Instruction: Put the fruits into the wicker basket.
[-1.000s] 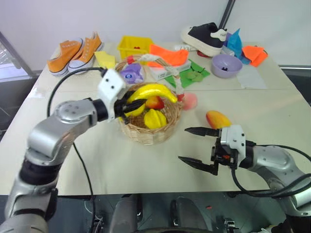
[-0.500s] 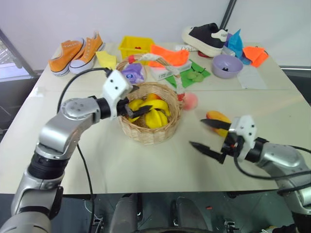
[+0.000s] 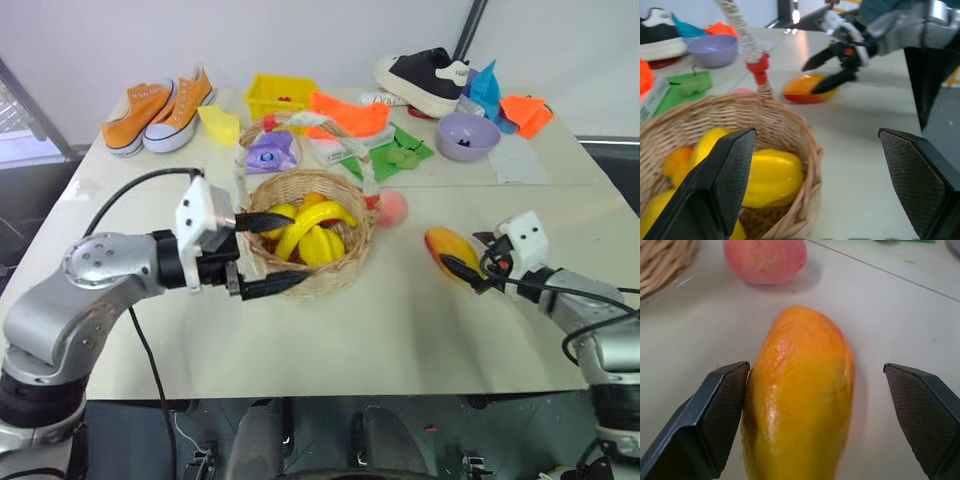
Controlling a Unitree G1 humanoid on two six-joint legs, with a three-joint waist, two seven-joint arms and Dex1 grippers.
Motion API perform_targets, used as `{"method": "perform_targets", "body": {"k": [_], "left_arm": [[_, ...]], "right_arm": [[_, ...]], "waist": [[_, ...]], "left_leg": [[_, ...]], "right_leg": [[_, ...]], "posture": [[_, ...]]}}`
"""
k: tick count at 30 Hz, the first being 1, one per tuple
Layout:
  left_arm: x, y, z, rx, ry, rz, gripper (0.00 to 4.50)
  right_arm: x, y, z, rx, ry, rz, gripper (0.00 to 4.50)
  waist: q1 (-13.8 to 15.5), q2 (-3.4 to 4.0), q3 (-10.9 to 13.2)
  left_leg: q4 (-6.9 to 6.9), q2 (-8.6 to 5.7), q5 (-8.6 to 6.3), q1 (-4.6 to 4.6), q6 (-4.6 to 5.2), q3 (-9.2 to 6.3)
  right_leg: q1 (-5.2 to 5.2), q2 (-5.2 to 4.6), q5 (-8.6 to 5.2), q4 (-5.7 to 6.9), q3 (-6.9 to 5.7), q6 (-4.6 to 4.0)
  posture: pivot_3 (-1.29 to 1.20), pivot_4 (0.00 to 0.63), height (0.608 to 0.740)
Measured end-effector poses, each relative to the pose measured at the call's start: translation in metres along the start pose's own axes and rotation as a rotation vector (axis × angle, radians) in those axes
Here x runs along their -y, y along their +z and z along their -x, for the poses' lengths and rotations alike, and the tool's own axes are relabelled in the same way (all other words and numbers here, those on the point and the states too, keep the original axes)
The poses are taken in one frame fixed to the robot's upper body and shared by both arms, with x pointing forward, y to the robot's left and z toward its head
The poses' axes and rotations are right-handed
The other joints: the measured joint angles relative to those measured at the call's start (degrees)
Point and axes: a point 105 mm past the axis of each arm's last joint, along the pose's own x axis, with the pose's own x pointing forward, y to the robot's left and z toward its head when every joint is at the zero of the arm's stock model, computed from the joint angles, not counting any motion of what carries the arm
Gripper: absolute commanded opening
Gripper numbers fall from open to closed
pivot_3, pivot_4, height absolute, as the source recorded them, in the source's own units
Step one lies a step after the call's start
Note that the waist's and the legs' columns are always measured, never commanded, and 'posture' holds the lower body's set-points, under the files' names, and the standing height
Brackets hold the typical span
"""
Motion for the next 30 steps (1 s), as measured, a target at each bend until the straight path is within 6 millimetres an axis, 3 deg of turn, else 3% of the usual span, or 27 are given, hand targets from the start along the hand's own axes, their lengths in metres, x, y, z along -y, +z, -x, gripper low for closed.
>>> {"method": "perform_targets", "body": {"k": [1,4,7,11,15,17,20,23,26,30], "left_arm": [[0.002,0.001,-0.002,0.006,-0.005,-0.001,4.2],[0.007,0.0,-0.007,0.006,-0.012,-0.006,4.24],[0.008,-0.004,-0.01,-0.005,-0.003,-0.001,4.24],[0.005,-0.015,-0.007,-0.026,0.045,0.021,4.24],[-0.007,-0.027,0.006,-0.019,0.147,0.069,4.24],[-0.016,-0.034,0.018,-0.02,0.209,0.087,4.24],[-0.025,-0.042,0.035,-0.015,0.275,0.099,4.24],[-0.032,-0.048,0.047,-0.026,0.308,0.097,4.24],[-0.034,-0.055,0.057,-0.061,0.326,0.088,4.24],[-0.035,-0.053,0.06,-0.057,0.334,0.08,4.24]], "right_arm": [[0.001,-0.004,-0.001,-0.017,-0.005,-0.017,4.5],[0.001,-0.016,-0.002,-0.064,-0.005,-0.062,3.65],[-0.001,-0.016,-0.002,-0.063,0.001,-0.071,2.22],[-0.007,-0.007,0.0,0.001,0.035,-0.018,2.14],[-0.022,0.019,0.015,0.099,0.139,0.11,2.14],[-0.038,0.034,0.029,0.142,0.244,0.154,2.14],[-0.083,0.063,0.052,0.214,0.502,0.187,2.14],[-0.125,0.094,0.061,0.295,0.677,0.236,2.14],[-0.159,0.117,0.045,0.352,0.704,0.294,2.14],[-0.184,0.136,0.014,0.357,0.627,0.37,2.14]], "waist": [[0.1,0.0,0.0],[0.0,0.01,0.0],[-0.2,0.01,0.0],[-0.3,0.07,0.0],[-0.2,0.11,0.0],[-0.1,0.11,0.0],[-0.3,0.1,0.0],[-0.8,0.07,0.0],[-1.6,0.03,0.0],[-1.5,0.04,0.0]], "left_leg": [[0.01,-0.01,0.0,0.0,0.01,0.0],[-0.01,0.0,-0.02,0.0,0.04,0.0],[-0.02,0.04,-0.03,0.0,0.06,-0.01],[-0.05,0.05,-0.04,0.0,0.07,-0.01],[-0.05,0.06,-0.06,0.0,0.1,-0.01],[-0.06,0.07,-0.06,0.0,0.1,-0.02],[-0.06,0.11,-0.07,0.02,0.1,-0.04],[-0.07,0.16,-0.09,0.03,0.08,-0.06],[-0.08,0.16,-0.09,0.01,0.04,-0.06],[-0.15,0.14,-0.06,-0.14,0.0,-0.06]], "right_leg": [[0.01,-0.01,0.0,0.0,0.0,0.0],[-0.01,0.01,0.0,0.0,0.0,0.0],[-0.02,0.08,0.0,0.01,-0.01,0.0],[-0.04,0.09,0.0,0.01,0.0,0.01],[-0.05,0.08,0.0,0.01,-0.01,0.01],[-0.04,0.06,0.0,0.0,-0.01,0.01],[-0.03,-0.07,-0.01,-0.01,0.0,0.0],[-0.04,-0.09,-0.02,-0.01,0.0,-0.08],[-0.12,-0.15,-0.1,-0.02,0.03,-0.27],[-0.38,-0.21,-0.1,-0.02,0.03,-0.3]], "posture": [[0.0,0.15,0.733],[0.0,0.15,0.733],[0.0,0.15,0.733],[0.0,0.15,0.733],[0.0,0.15,0.733],[0.0,0.15,0.733],[0.0,0.15,0.733],[0.0,0.15,0.733],[0.0,0.15,0.733],[0.0,0.15,0.733]]}}
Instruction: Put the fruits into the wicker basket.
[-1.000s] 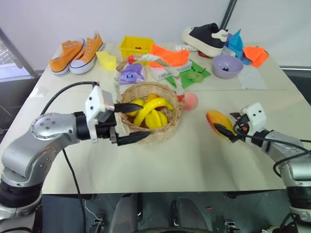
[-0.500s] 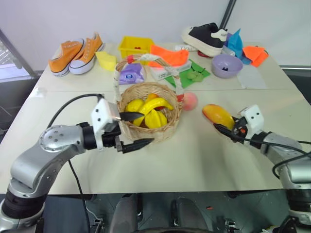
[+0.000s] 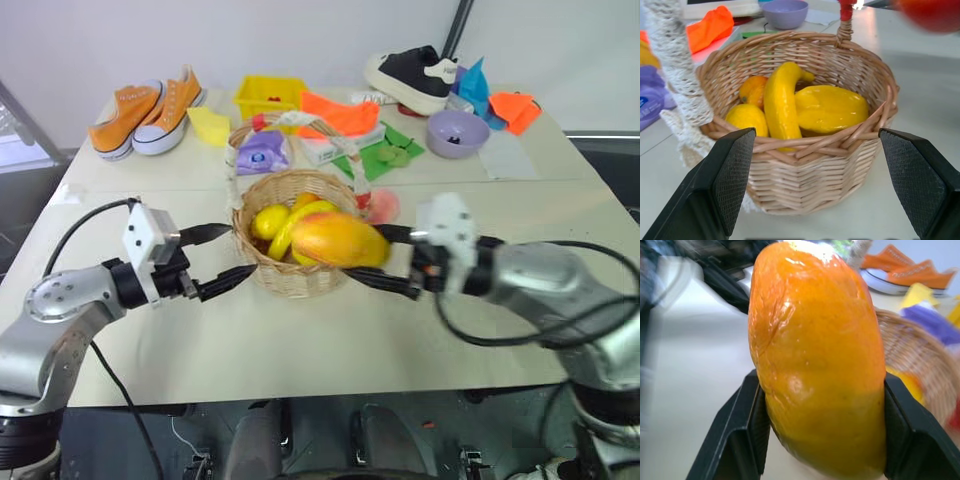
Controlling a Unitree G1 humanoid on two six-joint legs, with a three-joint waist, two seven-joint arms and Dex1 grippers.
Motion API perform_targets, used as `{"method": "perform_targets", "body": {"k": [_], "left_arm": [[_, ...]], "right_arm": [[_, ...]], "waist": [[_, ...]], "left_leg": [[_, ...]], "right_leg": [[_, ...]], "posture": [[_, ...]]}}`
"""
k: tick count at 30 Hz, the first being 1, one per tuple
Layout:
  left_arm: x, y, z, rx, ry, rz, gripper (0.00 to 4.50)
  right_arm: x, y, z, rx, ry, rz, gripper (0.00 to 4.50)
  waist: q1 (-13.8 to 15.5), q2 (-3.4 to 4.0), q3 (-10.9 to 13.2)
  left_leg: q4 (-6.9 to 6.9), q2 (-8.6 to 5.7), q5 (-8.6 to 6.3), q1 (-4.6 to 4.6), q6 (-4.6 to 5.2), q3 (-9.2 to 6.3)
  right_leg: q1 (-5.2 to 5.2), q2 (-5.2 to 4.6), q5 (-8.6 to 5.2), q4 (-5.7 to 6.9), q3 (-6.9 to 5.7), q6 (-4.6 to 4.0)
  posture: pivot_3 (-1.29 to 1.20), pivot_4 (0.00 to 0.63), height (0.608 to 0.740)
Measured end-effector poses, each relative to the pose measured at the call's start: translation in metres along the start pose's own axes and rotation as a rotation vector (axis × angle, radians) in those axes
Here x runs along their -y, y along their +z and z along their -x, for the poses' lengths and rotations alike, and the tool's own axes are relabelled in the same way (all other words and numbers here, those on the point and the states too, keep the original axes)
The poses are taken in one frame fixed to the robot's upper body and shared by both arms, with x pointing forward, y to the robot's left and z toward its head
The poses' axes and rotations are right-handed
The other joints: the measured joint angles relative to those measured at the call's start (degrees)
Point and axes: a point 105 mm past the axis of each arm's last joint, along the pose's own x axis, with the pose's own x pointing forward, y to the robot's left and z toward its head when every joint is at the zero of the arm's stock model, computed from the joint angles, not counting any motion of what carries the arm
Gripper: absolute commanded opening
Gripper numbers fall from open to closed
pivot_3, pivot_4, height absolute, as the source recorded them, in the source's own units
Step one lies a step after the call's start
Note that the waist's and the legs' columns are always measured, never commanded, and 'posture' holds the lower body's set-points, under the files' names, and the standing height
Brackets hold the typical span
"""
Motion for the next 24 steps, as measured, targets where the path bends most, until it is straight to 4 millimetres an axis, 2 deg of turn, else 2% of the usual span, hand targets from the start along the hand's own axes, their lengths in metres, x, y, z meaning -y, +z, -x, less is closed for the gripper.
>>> {"method": "perform_targets", "body": {"k": [4,6,9,11,13,15,19,22,24], "left_arm": [[0.002,0.003,0.001,0.011,-0.001,0.002,4.24],[0.006,0.007,0.0,0.022,-0.015,-0.008,4.24],[0.006,0.007,0.0,0.021,-0.003,-0.01,4.24],[0.007,0.007,0.0,0.018,-0.003,-0.007,4.24],[0.009,0.008,-0.001,0.022,-0.006,-0.005,4.24],[0.009,0.007,0.0,0.022,-0.005,0.002,4.24],[0.01,0.009,-0.002,0.027,-0.011,0.003,4.24],[0.012,0.01,-0.005,0.034,-0.024,0.001,4.24],[0.014,0.01,-0.008,0.041,-0.036,0.007,4.24]], "right_arm": [[0.019,0.004,-0.036,-0.032,-0.096,-0.051,2.14],[0.025,-0.002,-0.041,-0.07,-0.128,-0.067,3.2],[0.024,-0.007,-0.042,-0.096,-0.128,-0.08,4.44],[0.023,-0.005,-0.039,-0.089,-0.127,-0.053,4.44],[0.019,-0.001,-0.03,-0.063,-0.109,-0.01,4.44],[0.014,0.002,-0.011,-0.028,-0.074,0.013,4.44],[0.008,0.007,0.023,0.039,0.007,-0.079,4.44],[0.021,-0.007,0.051,0.012,-0.051,-0.167,4.44],[0.046,-0.035,0.064,-0.082,-0.19,-0.184,4.44]], "waist": [[-0.3,0.0,0.0],[0.1,-0.01,0.0],[0.0,0.0,0.0],[-0.2,0.0,0.0],[-0.1,0.0,0.0],[0.1,-0.01,0.0],[0.0,-0.02,0.0],[0.1,-0.02,0.0],[0.0,-0.06,0.0]], "left_leg": [[-0.02,-0.01,0.03,-0.05,-0.02,0.02],[-0.03,-0.05,0.02,-0.05,-0.02,0.02],[-0.06,-0.14,0.01,-0.06,0.0,0.08],[-0.07,-0.14,0.0,-0.05,0.02,0.09],[-0.07,-0.13,-0.01,-0.05,0.04,0.08],[-0.08,-0.14,-0.03,-0.04,0.07,0.09],[-0.07,-0.1,-0.03,0.1,0.08,0.07],[-0.04,-0.1,-0.03,0.11,0.08,0.07],[-0.01,-0.1,-0.03,0.12,0.09,0.08]], "right_leg": [[0.0,-0.01,0.03,0.04,-0.01,0.04],[-0.02,-0.06,0.09,0.04,-0.05,0.14],[-0.02,-0.16,0.1,0.04,-0.05,0.17],[-0.02,-0.15,0.11,0.04,-0.06,0.18],[0.0,-0.14,0.11,0.04,-0.07,0.19],[0.04,-0.14,0.11,0.02,-0.08,0.2],[0.2,-0.1,0.11,0.0,-0.08,0.2],[0.23,-0.11,0.1,-0.03,-0.07,0.18],[0.24,-0.11,0.02,-0.04,-0.07,0.03]], "posture": [[0.0,0.15,0.733],[0.0,0.15,0.733],[0.0,0.15,0.733],[0.0,0.15,0.733],[0.0,0.15,0.733],[0.0,0.15,0.733],[0.0,0.15,0.733],[0.0,0.15,0.733],[0.0,0.15,0.733]]}}
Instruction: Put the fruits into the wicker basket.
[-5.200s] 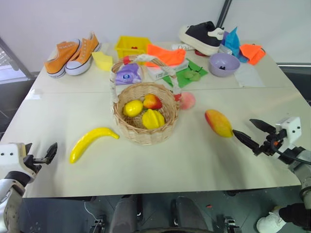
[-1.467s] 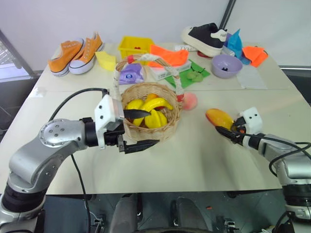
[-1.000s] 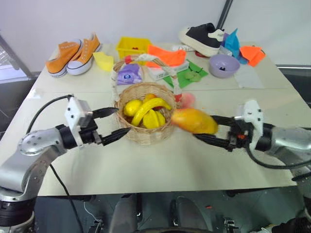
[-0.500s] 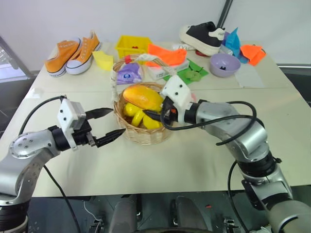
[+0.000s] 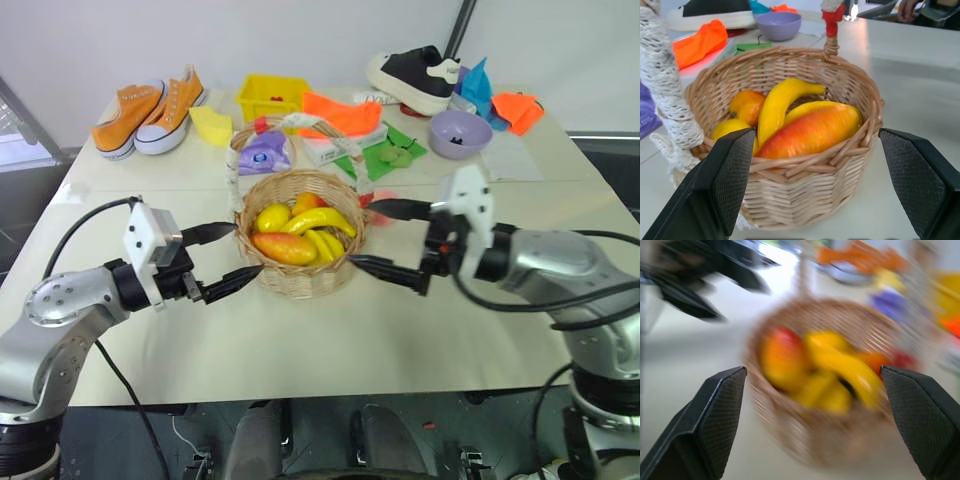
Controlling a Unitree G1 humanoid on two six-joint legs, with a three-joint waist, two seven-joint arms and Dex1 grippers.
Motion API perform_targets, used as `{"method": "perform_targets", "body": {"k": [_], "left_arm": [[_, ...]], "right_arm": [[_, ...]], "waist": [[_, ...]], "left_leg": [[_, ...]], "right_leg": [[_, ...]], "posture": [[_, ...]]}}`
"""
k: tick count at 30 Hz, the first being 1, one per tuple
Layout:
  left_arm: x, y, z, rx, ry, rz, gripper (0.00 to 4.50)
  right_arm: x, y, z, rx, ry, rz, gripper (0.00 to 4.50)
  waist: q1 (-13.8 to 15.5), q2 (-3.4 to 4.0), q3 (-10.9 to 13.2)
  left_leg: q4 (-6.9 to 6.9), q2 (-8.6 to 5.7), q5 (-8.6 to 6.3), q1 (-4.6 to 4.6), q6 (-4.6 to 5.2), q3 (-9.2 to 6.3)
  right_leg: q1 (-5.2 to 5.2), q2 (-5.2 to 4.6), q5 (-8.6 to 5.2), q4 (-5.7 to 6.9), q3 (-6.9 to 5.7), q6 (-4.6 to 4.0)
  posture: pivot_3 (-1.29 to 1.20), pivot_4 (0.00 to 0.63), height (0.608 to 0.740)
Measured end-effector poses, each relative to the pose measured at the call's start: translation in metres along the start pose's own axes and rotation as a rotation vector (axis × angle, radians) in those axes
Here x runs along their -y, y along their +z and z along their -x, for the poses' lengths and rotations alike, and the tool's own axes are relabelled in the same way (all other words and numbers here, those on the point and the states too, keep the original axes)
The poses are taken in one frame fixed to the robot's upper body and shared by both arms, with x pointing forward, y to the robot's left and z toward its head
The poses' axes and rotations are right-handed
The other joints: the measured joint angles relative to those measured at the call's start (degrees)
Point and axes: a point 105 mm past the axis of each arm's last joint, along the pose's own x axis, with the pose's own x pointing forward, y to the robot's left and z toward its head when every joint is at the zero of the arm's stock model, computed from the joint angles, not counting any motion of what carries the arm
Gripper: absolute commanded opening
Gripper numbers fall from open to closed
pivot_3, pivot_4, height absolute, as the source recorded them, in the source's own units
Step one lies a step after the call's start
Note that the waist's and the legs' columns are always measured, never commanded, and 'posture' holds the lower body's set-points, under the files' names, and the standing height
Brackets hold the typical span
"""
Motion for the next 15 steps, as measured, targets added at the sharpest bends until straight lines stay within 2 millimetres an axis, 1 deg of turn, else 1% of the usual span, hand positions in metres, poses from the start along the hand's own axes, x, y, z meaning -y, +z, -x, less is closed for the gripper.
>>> {"method": "perform_targets", "body": {"k": [1,3,5,6,9,12,15], "left_arm": [[0.001,0.0,-0.001,0.004,-0.005,0.006,4.24],[0.004,0.0,-0.006,0.01,-0.025,0.012,4.24],[0.004,0.001,-0.007,0.016,-0.029,0.01,4.24],[0.004,0.002,-0.008,0.016,-0.029,0.009,4.24],[0.005,0.003,-0.01,0.019,-0.038,0.007,4.24],[0.005,0.002,-0.01,0.015,-0.038,0.012,4.24],[0.005,0.002,-0.009,0.013,-0.034,0.013,4.24]], "right_arm": [[0.016,-0.013,0.002,-0.041,-0.076,-0.017,4.44],[0.041,-0.041,0.0,-0.112,-0.199,-0.029,4.44],[0.046,-0.058,-0.007,-0.144,-0.228,-0.033,4.44],[0.05,-0.064,-0.016,-0.142,-0.245,-0.039,4.44],[0.063,-0.068,-0.043,-0.117,-0.307,-0.046,4.44],[0.074,-0.066,-0.059,-0.088,-0.349,-0.056,4.44],[0.08,-0.066,-0.074,-0.07,-0.366,-0.068,4.44]], "waist": [[0.0,0.01,0.0],[-0.2,0.01,0.0],[-0.3,0.07,0.0],[-0.4,0.08,0.0],[-0.5,0.15,0.1],[-0.1,0.13,0.1],[0.1,0.13,0.1]], "left_leg": [[0.0,-0.01,0.0,-0.01,0.0,0.02],[-0.01,0.02,0.02,-0.01,0.0,0.02],[-0.06,0.05,0.03,-0.02,-0.01,0.03],[-0.07,0.1,0.04,-0.02,-0.03,0.05],[-0.04,0.11,0.08,-0.04,-0.07,0.07],[0.0,0.09,0.08,-0.07,-0.07,0.07],[0.03,0.04,0.08,-0.07,-0.07,0.07]], "right_leg": [[-0.02,-0.01,0.0,0.0,0.01,-0.01],[-0.05,0.06,0.0,0.02,0.02,0.01],[-0.11,0.13,0.08,0.04,0.02,0.16],[-0.13,0.18,0.09,0.05,0.03,0.17],[-0.18,0.23,0.1,0.14,0.03,0.2],[-0.18,0.28,0.1,0.14,0.01,0.22],[-0.15,0.28,0.1,0.15,-0.01,0.22]], "posture": [[0.0,0.15,0.733],[0.0,0.15,0.733],[0.0,0.15,0.733],[0.0,0.15,0.733],[0.0,0.15,0.733],[0.0,0.15,0.733],[0.0,0.15,0.733]]}}
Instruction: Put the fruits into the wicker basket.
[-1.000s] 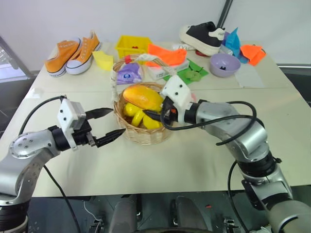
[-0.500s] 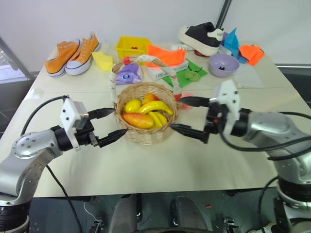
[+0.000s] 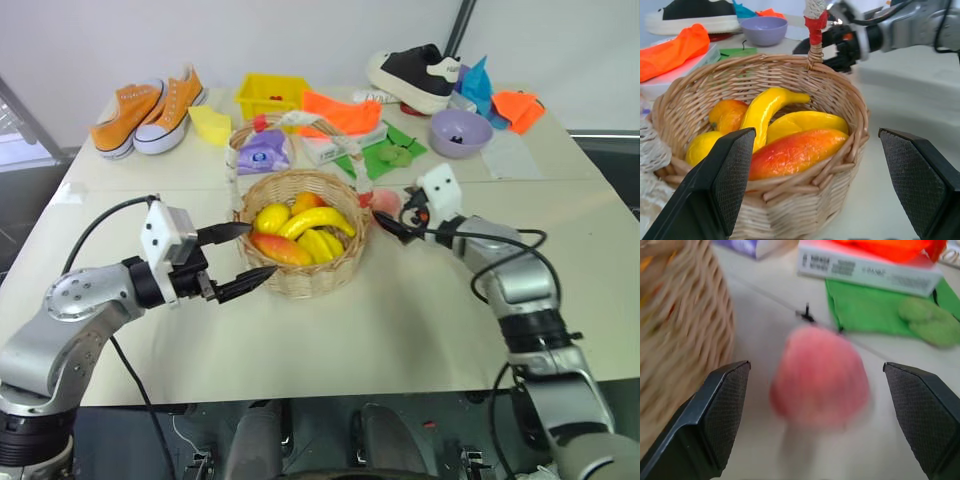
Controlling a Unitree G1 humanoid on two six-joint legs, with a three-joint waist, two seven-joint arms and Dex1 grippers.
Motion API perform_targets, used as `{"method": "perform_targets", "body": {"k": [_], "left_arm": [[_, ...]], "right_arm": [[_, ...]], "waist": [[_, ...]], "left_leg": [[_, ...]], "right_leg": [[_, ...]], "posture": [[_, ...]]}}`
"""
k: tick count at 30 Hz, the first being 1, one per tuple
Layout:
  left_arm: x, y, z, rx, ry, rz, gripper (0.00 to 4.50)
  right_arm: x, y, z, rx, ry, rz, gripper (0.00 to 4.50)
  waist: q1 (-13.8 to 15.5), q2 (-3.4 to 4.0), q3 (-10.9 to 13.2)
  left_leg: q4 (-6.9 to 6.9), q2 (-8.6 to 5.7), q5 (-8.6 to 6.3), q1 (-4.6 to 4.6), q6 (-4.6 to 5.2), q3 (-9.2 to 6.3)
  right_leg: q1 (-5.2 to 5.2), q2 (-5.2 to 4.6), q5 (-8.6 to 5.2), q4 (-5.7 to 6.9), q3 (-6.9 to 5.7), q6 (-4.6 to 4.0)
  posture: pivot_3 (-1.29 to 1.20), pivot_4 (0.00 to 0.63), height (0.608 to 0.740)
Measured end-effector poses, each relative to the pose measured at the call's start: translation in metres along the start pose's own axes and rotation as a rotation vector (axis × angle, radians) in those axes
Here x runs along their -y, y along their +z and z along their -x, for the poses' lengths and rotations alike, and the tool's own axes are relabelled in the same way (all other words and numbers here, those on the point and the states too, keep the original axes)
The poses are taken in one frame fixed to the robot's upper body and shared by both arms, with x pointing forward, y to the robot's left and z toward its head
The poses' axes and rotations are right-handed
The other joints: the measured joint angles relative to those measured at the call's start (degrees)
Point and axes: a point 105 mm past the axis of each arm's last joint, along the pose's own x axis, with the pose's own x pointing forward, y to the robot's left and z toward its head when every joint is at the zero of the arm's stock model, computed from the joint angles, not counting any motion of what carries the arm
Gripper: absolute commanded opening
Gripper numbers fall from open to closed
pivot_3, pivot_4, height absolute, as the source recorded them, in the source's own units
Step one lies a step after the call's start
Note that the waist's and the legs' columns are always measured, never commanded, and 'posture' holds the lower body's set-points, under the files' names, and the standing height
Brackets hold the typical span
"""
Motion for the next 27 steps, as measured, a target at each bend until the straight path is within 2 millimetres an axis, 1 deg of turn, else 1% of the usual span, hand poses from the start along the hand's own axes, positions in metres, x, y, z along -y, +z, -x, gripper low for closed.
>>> {"method": "perform_targets", "body": {"k": [3,6,8,11,12,13,16,19,22,23,25,27], "left_arm": [[0.001,0.001,0.0,0.001,0.008,-0.003,4.24],[0.003,0.003,0.0,0.007,0.007,-0.016,4.24],[0.004,0.005,0.0,0.012,0.005,-0.019,4.24],[0.005,0.006,-0.001,0.017,0.006,-0.02,4.24],[0.004,0.006,-0.001,0.017,0.007,-0.02,4.24],[0.004,0.006,-0.001,0.017,0.008,-0.02,4.24],[0.004,0.006,-0.001,0.017,0.013,-0.02,4.24],[0.004,0.006,-0.001,0.018,0.015,-0.022,4.24],[0.003,0.006,0.0,0.017,0.017,-0.024,4.24],[0.003,0.006,0.0,0.016,0.019,-0.024,4.24],[0.002,0.005,0.001,0.013,0.023,-0.02,4.24],[-0.001,0.004,0.002,0.009,0.024,-0.018,4.24]], "right_arm": [[0.002,-0.004,-0.009,-0.008,-0.016,-0.007,4.44],[0.002,-0.014,-0.016,-0.035,-0.031,-0.026,4.44],[0.003,-0.021,-0.018,-0.054,-0.043,-0.035,3.91],[0.004,-0.021,-0.019,-0.046,-0.056,-0.045,2.84],[0.004,-0.021,-0.019,-0.044,-0.059,-0.047,2.67],[0.005,-0.02,-0.019,-0.042,-0.062,-0.049,2.63],[0.004,-0.015,-0.013,-0.014,-0.06,-0.032,2.63],[0.009,-0.011,0.007,-0.007,-0.061,0.026,2.63],[0.022,-0.008,0.042,-0.033,-0.053,0.117,2.63],[0.023,-0.008,0.058,-0.049,-0.027,0.147,2.63],[0.018,-0.008,0.085,-0.081,0.055,0.183,2.63],[-0.001,-0.003,0.108,-0.089,0.185,0.183,2.63]], "waist": [[-0.1,0.0,0.0],[-0.2,0.0,0.0],[-0.3,0.0,0.0],[-0.4,0.0,0.0],[-0.3,0.0,0.0],[-0.3,0.0,0.0],[-0.2,0.0,0.0],[0.1,0.01,0.0],[0.2,0.01,0.0],[0.2,0.01,0.0],[0.1,0.01,0.0],[-0.3,0.02,0.0]], "left_leg": [[-0.01,-0.01,0.0,0.0,0.0,0.0],[-0.02,0.0,0.02,0.01,-0.05,0.0],[-0.03,0.0,0.03,0.01,-0.06,0.0],[-0.02,0.0,0.02,0.01,-0.05,0.01],[-0.02,0.0,0.02,0.01,-0.05,0.01],[-0.02,0.0,0.02,0.01,-0.05,0.01],[-0.03,0.0,0.01,0.0,-0.03,0.01],[-0.02,-0.01,0.0,0.0,-0.02,0.0],[-0.02,-0.04,-0.01,0.0,-0.01,-0.01],[-0.03,-0.04,-0.02,-0.01,0.0,-0.02],[-0.08,0.01,-0.02,0.04,0.01,-0.04],[-0.1,0.11,-0.02,0.09,0.01,-0.03]], "right_leg": [[0.0,-0.01,0.0,0.01,0.0,0.0],[-0.05,-0.03,0.0,0.12,0.0,0.0],[-0.06,-0.03,0.0,0.13,0.0,0.0],[-0.06,-0.02,0.0,0.14,0.0,0.0],[-0.06,-0.02,0.0,0.15,0.0,0.0],[-0.07,-0.02,0.0,0.16,0.0,0.0],[-0.08,-0.06,0.0,0.17,0.01,0.0],[-0.07,-0.1,0.0,0.16,0.01,0.0],[-0.04,-0.14,-0.01,0.12,0.02,0.0],[-0.03,-0.15,-0.01,0.08,0.03,0.0],[0.03,-0.12,-0.01,0.02,0.03,0.0],[0.06,-0.06,-0.01,0.0,0.04,-0.01]], "posture": [[0.0,0.15,0.733],[0.0,0.15,0.733],[0.0,0.15,0.733],[0.0,0.15,0.733],[0.0,0.15,0.733],[0.0,0.15,0.733],[0.0,0.15,0.733],[0.0,0.15,0.733],[0.0,0.15,0.733],[0.0,0.15,0.733],[0.0,0.15,0.733],[0.0,0.15,0.733]]}}
